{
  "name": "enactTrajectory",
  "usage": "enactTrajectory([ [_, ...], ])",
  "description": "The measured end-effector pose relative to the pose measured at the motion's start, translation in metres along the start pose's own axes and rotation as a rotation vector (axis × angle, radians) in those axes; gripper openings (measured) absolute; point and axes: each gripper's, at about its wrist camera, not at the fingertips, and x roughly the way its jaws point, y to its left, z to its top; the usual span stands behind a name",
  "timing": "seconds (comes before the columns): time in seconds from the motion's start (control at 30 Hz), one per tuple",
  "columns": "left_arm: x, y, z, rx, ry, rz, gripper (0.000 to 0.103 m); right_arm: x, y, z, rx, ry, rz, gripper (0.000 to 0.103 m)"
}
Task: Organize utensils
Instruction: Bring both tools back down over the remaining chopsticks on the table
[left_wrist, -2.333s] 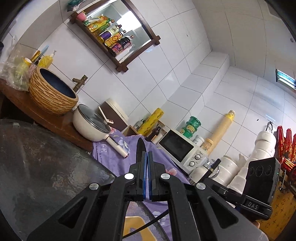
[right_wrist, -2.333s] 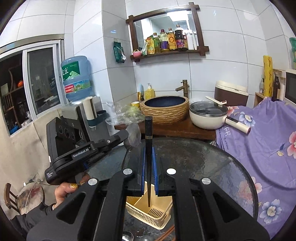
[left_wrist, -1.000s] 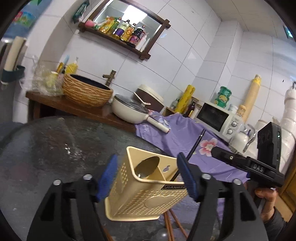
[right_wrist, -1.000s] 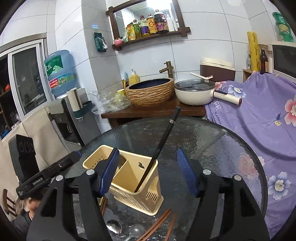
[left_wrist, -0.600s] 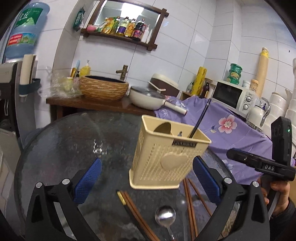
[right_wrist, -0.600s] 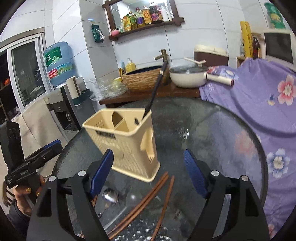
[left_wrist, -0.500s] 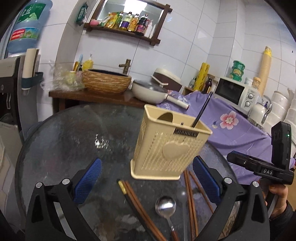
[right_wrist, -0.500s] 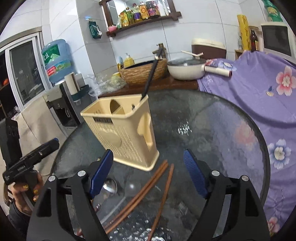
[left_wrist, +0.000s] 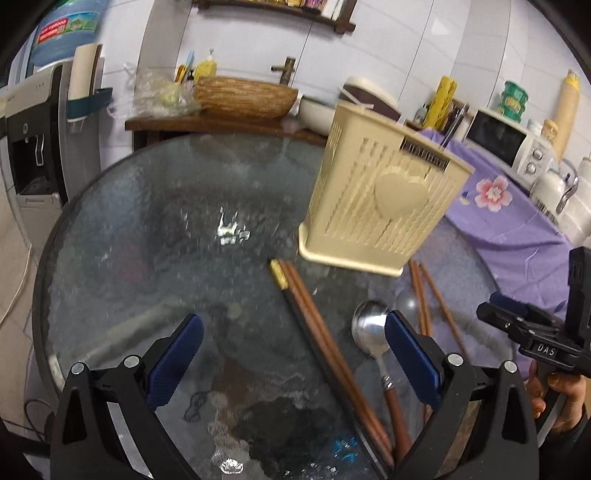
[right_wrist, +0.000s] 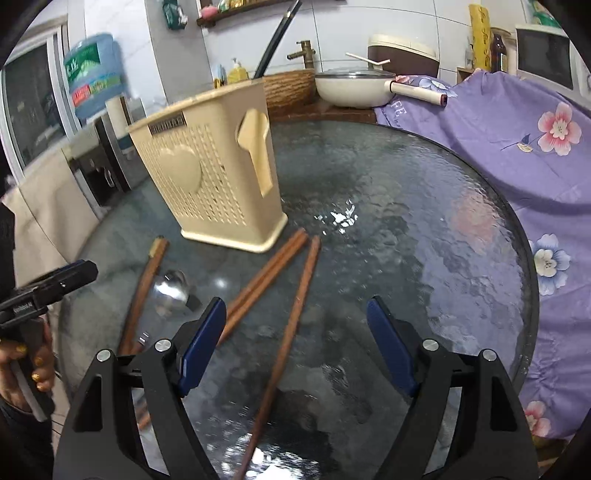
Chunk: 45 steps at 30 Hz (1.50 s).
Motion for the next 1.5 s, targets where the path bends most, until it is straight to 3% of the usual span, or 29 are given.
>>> enactTrajectory([
  [0.1, 0.005, -0.001, -0.006, 0.005, 0.023, 0.007, 0.095, 0.010, -0.001, -0.004, -0.005, 0.045, -0.006, 0.075],
  [0.4, 0.022, -0.007, -0.008, 0.043, 0.096, 0.040, 0.071, 0.041, 0.006, 0.000, -0.016, 0.135, -0.025, 0.053],
  [0.67, 0.041, -0.014, -0.003, 0.092, 0.151, 0.078, 0.054, 0.049, 0.015, 0.006, -0.024, 0.161, -0.061, 0.044],
  [1.1, 0.043, -0.017, 0.000, 0.153, 0.142, 0.152, 0.050, 0.051, 0.021, 0.005, -0.076, 0.158, -0.101, 0.043],
  [1.3, 0.036, -0.006, -0.002, 0.112, 0.146, 0.141, 0.049, 0.047, 0.019, 0.003, -0.058, 0.153, -0.096, 0.039],
  [1.5, 0.042, -0.009, 0.002, 0.139, 0.149, 0.157, 0.049, 0.047, 0.020, 0.003, -0.080, 0.151, -0.115, 0.039],
])
